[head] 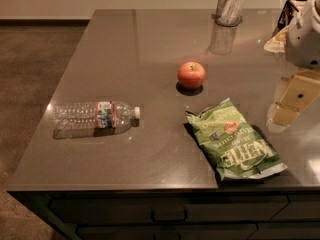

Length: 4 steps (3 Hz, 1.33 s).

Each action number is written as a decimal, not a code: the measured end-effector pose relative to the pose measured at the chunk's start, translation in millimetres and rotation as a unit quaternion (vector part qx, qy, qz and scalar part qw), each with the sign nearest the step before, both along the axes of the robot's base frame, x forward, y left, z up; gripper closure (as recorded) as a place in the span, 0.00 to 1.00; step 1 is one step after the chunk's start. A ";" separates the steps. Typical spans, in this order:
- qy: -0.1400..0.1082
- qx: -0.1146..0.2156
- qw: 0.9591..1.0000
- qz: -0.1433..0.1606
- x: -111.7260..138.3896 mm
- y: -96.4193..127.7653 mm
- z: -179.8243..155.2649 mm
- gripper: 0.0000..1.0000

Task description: Move apple near water bottle

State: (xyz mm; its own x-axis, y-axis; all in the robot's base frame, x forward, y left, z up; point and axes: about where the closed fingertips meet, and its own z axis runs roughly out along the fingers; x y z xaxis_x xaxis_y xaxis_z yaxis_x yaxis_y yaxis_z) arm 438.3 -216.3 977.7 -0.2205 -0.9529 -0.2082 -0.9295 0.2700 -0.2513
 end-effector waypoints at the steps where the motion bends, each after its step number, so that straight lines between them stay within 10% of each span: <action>1: 0.000 0.000 1.000 0.000 0.0 0.0 0.0 0.00; 4: 0.015 0.077 0.994 -0.077 84.5 13.3 -28.4 0.00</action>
Offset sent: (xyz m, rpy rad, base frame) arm 0.0184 0.0026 -0.0133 0.0033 0.1032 -0.0544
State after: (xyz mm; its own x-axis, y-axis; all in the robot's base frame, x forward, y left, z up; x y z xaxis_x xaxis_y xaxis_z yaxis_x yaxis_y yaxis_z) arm 522.8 -202.9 949.2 -0.3699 -0.8644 -0.3407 -0.8801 0.4435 -0.1695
